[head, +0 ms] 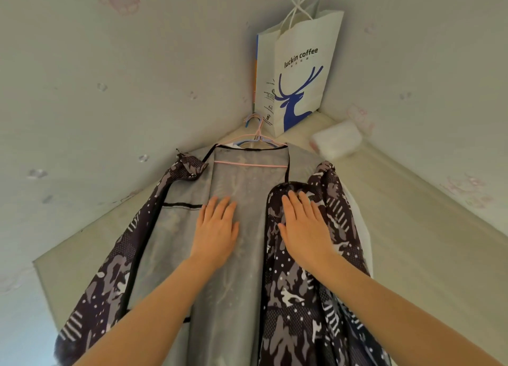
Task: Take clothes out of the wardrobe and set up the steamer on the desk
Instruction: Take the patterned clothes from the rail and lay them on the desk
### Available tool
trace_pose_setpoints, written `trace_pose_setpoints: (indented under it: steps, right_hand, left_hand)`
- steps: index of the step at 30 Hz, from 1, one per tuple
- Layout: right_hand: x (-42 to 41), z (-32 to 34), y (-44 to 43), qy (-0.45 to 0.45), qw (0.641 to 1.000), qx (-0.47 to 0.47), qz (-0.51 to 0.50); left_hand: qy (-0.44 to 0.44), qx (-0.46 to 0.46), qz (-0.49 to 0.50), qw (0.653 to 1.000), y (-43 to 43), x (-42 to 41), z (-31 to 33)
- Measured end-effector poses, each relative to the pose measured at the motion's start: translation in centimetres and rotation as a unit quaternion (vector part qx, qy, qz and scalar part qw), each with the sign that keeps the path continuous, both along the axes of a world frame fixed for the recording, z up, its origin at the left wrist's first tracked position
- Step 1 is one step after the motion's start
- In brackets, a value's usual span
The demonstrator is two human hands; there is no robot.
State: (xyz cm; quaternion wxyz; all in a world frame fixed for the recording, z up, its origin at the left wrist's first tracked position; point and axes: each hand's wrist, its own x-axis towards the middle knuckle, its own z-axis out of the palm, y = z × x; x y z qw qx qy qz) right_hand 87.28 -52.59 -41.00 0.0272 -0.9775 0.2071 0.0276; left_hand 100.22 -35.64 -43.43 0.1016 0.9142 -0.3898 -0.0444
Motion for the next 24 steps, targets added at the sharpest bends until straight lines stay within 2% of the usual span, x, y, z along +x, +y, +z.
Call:
trace_pose_setpoints:
  steps: [5, 13, 18, 24]
  right_hand:
    - [-4.7, -0.3, 4.8, 0.005, 1.0, 0.013, -0.016]
    - [-11.9, -0.4, 12.8, 0.014, 0.999, 0.018, -0.048]
    - [-16.2, -0.4, 18.3, 0.018, 0.997, 0.01, -0.07]
    - [-21.0, -0.2, 24.8, 0.024, 0.993, 0.043, -0.112]
  left_hand:
    - [-0.019, 0.01, -0.037, 0.999, 3.5, -4.8, -0.4]
    - [0.016, 0.021, -0.048, 0.999, 10.9, -12.8, -0.6]
    - [-0.008, -0.001, -0.06, 0.998, 15.9, -16.8, -0.5]
    - [-0.024, -0.021, -0.111, 0.993, 21.1, -20.8, -0.4]
